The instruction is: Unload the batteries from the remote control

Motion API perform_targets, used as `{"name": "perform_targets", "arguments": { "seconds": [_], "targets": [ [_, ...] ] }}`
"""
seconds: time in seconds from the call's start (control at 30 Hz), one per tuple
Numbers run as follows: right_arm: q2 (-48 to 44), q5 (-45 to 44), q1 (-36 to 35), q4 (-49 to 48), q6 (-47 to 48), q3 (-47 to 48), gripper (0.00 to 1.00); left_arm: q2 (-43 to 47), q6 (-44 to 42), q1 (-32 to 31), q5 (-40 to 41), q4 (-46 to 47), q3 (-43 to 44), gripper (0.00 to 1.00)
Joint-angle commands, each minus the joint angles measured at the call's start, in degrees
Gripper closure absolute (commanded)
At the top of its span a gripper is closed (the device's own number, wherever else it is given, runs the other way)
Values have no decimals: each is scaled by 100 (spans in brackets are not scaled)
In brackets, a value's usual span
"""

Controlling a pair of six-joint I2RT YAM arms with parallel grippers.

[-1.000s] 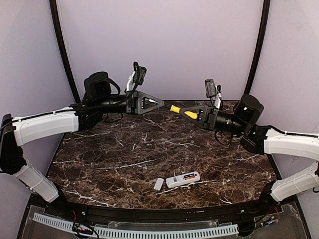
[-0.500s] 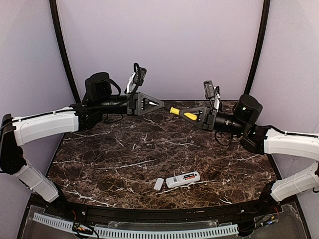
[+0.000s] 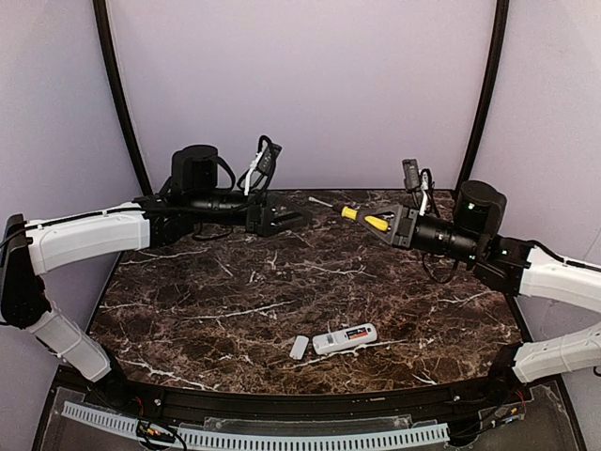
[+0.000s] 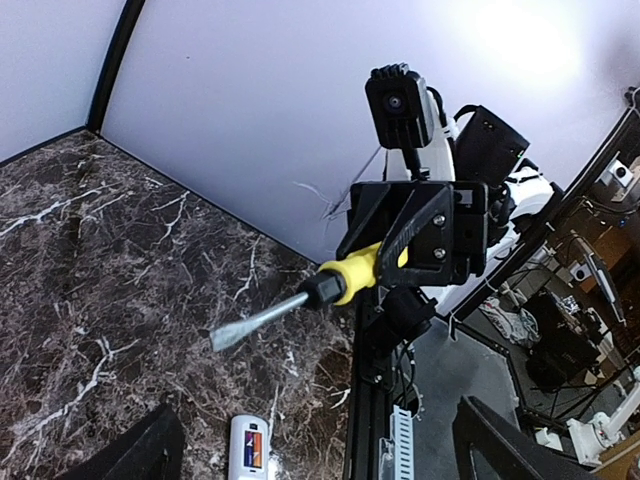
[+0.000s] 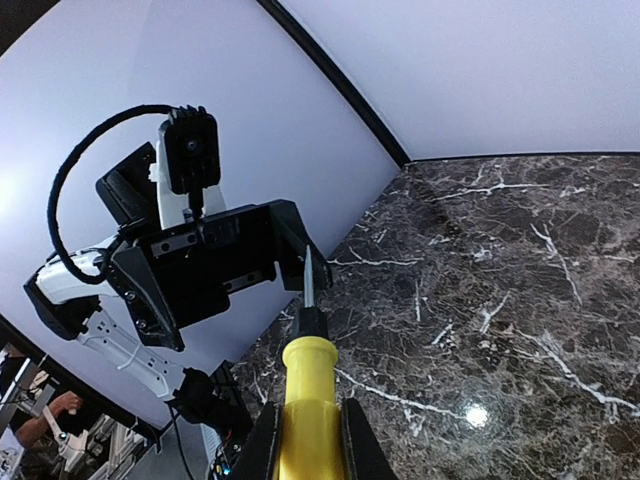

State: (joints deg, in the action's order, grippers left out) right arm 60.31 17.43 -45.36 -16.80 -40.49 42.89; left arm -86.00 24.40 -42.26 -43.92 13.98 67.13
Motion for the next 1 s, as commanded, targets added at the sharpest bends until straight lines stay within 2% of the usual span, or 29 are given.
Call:
{"name": "perform_targets", "arguments": {
  "seconds": [0.0,0.17,0.2,0.33,0.4,0.6,0.77,0.87,0.97],
  "targets": [
    [-340,-780,10,968,180,-89,100,57,-843,27,544,-681,-7,4],
    [-723,-1092,10,1556,263,-147,100,49,-1812,-186,1103,-1263,81,1],
    [-804,-1160,10,1646,285,-160,100,46,-2182,-274,1430,-1597,164,1],
    [-1094,-1407,10,2076,336,-264,100,-6,-3273,-1083,2508,-2250,285,1],
    [-1211,-1499,10,2195,360,-317,100,-85,-3473,-1288,2627,-2394,284,1],
    [-1363,-1601,10,2426,453,-387,100,-505,-3757,-1713,2594,-2736,346,2],
    [-1380,-1668,10,2475,518,-460,100,-988,-3707,-1972,2705,-2920,506,7],
    [-1390,-1699,10,2471,548,-498,100,-1050,-3452,-2018,2615,-2462,253,8],
    [-1420,-1700,10,2479,566,-522,100,-997,-3285,-2016,2559,-1356,-434,8]
  ]
}}
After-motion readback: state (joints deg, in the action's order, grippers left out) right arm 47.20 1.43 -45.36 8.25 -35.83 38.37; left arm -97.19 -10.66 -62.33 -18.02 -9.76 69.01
